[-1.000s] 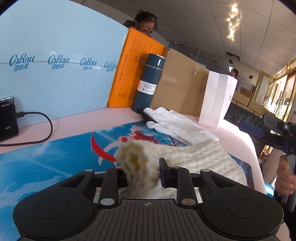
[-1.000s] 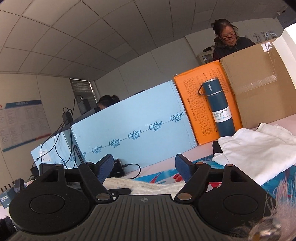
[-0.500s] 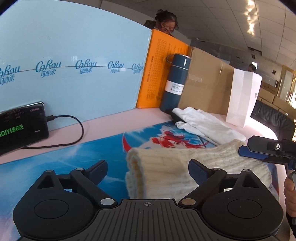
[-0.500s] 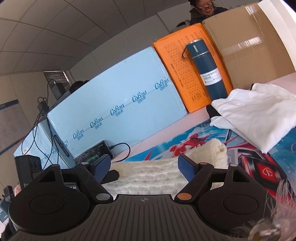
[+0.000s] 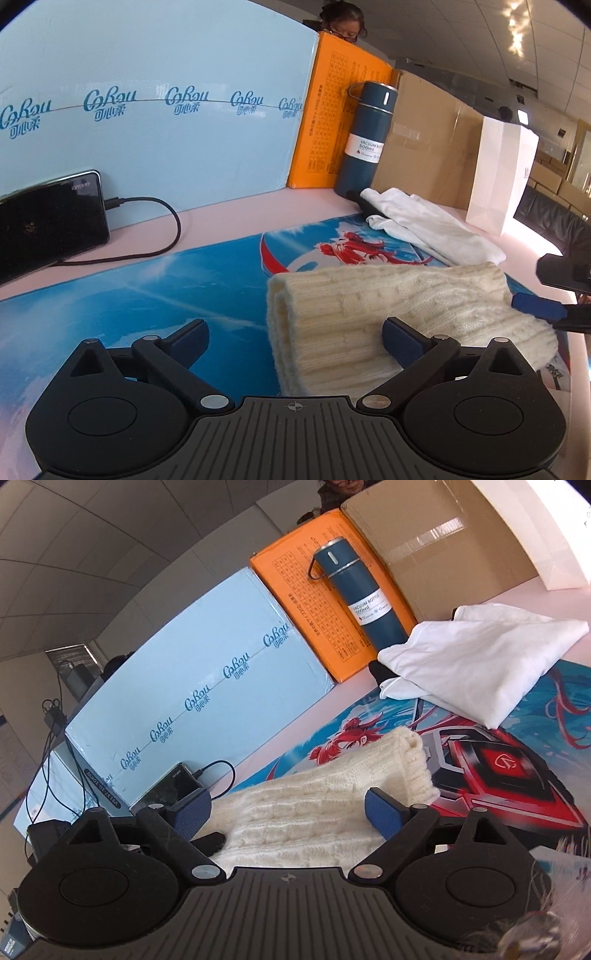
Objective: Fold clothes
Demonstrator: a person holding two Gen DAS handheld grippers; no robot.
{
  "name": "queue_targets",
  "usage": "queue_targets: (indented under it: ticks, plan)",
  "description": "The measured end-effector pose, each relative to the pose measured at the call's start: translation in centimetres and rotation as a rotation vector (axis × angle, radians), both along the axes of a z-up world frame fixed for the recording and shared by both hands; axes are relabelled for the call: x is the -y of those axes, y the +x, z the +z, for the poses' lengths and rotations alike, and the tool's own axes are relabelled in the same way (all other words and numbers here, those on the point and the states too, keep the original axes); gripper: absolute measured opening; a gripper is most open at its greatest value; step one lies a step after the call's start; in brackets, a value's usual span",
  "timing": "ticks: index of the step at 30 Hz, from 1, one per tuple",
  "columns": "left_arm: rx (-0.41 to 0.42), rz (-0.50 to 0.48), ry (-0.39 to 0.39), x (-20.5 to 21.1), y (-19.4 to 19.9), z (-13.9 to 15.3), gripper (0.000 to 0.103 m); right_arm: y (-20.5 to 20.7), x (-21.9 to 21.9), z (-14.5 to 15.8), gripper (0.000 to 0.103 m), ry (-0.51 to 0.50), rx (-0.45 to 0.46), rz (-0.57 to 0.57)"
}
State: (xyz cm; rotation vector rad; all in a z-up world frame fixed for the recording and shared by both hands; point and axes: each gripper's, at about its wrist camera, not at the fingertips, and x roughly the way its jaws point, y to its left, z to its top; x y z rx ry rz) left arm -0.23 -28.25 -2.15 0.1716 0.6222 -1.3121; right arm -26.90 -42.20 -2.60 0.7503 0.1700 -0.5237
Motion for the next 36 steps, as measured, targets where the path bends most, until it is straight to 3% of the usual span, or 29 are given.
queue_targets:
  ticks: [3, 4, 8, 13, 17, 22, 27, 30, 32, 34, 36]
  plan:
    - [-0.069, -0.053, -0.014, 0.0, 0.2, 0.0, 0.102, -1.8, -1.6, 1.3, 0.096, 0.045, 0.020, -0.048]
    - [-0.085, -0.073, -0.011, 0.1, 0.1, 0.0, 0.102, -2.5, -1.8, 1.3, 0.101, 0.102, 0.026, -0.077]
    - [-0.126, -0.073, -0.001, 0.2, 0.2, -0.2, 0.102, -4.9, -2.3, 0.5, 0.101, 0.288, 0.024, -0.164]
    - [-0.223, -0.062, -0.011, 0.2, 0.9, -0.5, 0.102, -4.8, -2.9, -1.2, 0.102, 0.400, 0.001, -0.163]
    - [-0.250, -0.056, -0.023, 0.2, 0.8, -1.0, 0.101, -3.4, -2.4, -2.9, 0.103, 0.505, 0.018, -0.143]
    - [-0.227, -0.080, -0.024, 0.4, -0.2, -1.2, 0.101, -0.7, -2.0, -2.8, 0.103, 0.425, 0.031, -0.202]
    - [-0.117, -0.098, 0.006, 0.7, -1.8, -1.3, 0.101, 2.4, -1.7, -2.7, 0.103, 0.305, -0.013, -0.263]
    - [-0.116, -0.106, 0.001, 0.6, -1.7, -1.3, 0.100, 3.4, -1.8, -2.9, 0.097, 0.260, -0.025, -0.316]
    - [-0.117, -0.107, -0.004, 0.5, -1.7, -1.3, 0.100, 3.7, -1.6, -3.2, 0.077, 0.254, -0.022, -0.349]
    - [-0.118, -0.107, -0.009, 0.4, -1.7, -1.3, 0.099, 3.8, -1.1, -3.8, 0.064, 0.262, 0.000, -0.335]
    - [-0.119, -0.107, -0.014, 0.4, -1.8, -1.3, 0.096, 3.7, -0.9, -4.4, 0.058, 0.266, 0.043, -0.314]
